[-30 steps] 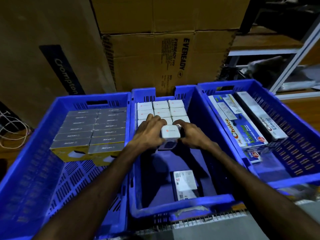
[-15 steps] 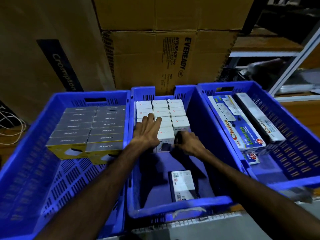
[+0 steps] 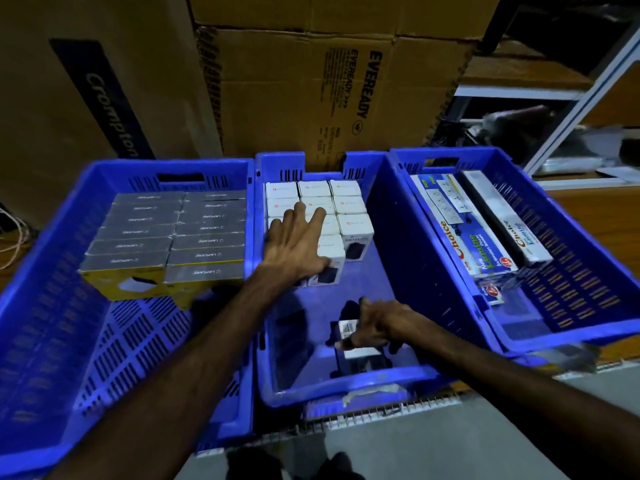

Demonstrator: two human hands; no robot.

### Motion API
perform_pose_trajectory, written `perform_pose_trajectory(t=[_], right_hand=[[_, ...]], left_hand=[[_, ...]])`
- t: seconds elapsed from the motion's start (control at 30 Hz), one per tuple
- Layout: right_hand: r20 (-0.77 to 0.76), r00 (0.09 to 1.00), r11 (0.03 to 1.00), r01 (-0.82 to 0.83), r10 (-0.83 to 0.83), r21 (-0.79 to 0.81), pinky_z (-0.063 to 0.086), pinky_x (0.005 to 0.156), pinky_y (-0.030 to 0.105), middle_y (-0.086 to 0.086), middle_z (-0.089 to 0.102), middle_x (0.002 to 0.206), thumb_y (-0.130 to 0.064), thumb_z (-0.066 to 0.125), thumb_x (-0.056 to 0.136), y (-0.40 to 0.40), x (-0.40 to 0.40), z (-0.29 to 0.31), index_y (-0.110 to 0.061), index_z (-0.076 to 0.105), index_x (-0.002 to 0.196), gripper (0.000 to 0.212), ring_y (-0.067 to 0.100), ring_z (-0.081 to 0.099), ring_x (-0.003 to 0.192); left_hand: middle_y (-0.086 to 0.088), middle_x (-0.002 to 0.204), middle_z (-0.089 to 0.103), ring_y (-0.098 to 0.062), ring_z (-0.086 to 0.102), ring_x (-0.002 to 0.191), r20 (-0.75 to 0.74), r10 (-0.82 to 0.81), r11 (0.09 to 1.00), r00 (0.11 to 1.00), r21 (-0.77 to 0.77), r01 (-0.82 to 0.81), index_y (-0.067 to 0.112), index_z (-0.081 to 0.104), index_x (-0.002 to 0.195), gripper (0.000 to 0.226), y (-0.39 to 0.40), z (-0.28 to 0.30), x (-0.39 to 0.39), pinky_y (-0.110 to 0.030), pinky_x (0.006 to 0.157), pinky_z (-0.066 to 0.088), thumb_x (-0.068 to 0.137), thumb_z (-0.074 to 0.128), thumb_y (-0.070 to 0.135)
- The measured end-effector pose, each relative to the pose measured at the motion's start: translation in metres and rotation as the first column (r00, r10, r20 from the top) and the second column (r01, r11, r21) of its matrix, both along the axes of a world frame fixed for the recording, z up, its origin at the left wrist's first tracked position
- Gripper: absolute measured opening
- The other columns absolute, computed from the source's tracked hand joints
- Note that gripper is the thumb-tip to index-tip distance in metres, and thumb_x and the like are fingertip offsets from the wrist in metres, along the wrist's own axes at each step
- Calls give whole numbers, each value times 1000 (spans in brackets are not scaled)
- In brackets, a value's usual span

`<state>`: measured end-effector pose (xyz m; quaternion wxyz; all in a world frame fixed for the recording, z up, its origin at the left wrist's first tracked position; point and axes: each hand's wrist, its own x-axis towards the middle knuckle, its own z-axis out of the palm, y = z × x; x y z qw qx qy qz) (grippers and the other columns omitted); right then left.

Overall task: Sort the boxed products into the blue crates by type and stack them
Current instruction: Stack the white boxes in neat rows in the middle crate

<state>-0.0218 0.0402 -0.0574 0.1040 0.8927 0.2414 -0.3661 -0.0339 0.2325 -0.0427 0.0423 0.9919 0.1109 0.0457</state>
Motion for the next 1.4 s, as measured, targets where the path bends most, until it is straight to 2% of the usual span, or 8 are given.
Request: perform_pose_trajectory(t=[0.17,0.3,0.53,0.73,0.87,1.1,1.2,1.4], right_hand=[[-136,985,987,121,-107,106,54,60,27,8,68,71,-51,66,82,-10,11,-1,-15,61,73,38,26,76,72],[-216,948,910,292,-235,293,58,57,37,10,75,81,-68,74,65,-21,28,-3,-16,64,102,65,23,73,58],[-555,798,381,601,-234,703,48,66,41,17,72,97,-44,79,68,-49,47,20,-14,55,125,69,31,70,72],[-851,513,80,858,-114,507,50,69,35,11,58,105,-58,82,64,-54,42,24,-17,57,120,74,26,67,75],[-952,305,15,952,-4,305,52,64,35,14,61,95,-57,69,80,-53,37,29,-12,57,116,59,27,65,70],[-989,145,154,978,-1,144,47,62,31,14,69,84,-65,50,86,-44,31,37,-12,69,114,62,21,59,55],[-980,189,160,971,-66,177,48,61,31,12,70,83,-64,38,90,-42,30,37,-14,80,97,65,22,60,56],[-958,268,276,933,-104,231,51,49,29,8,65,81,-60,57,73,-34,24,48,-16,77,86,49,24,60,62]], left_hand=[[-11,122,46,-33,56,111,162,-26,986,986,-159,52,21,41,135,72,-5,0,-17,-49,87,53,80,75,52],[-1,123,44,-23,57,117,178,-5,884,984,-459,87,29,45,135,64,-3,-2,-27,-44,87,53,83,75,50],[-2,116,51,-15,56,87,156,42,467,987,-876,119,38,59,117,45,-7,4,-47,-28,79,48,77,80,46],[0,124,58,-8,61,82,171,-7,187,985,-968,169,49,65,113,33,-11,16,-70,-20,67,49,81,70,46],[4,136,56,-12,60,110,255,-62,233,965,-936,263,45,61,127,56,-14,22,-75,-31,91,52,72,74,49],[17,148,49,-6,50,133,255,-143,308,956,-907,288,50,47,144,91,-18,37,-73,-26,101,48,61,85,52],[12,151,47,-9,50,136,247,-206,303,947,-904,302,47,44,148,95,-23,42,-70,-31,107,47,63,87,52],[10,137,59,-5,54,129,306,-301,460,903,-783,419,32,59,139,80,-30,48,-63,-34,113,44,67,89,46]])
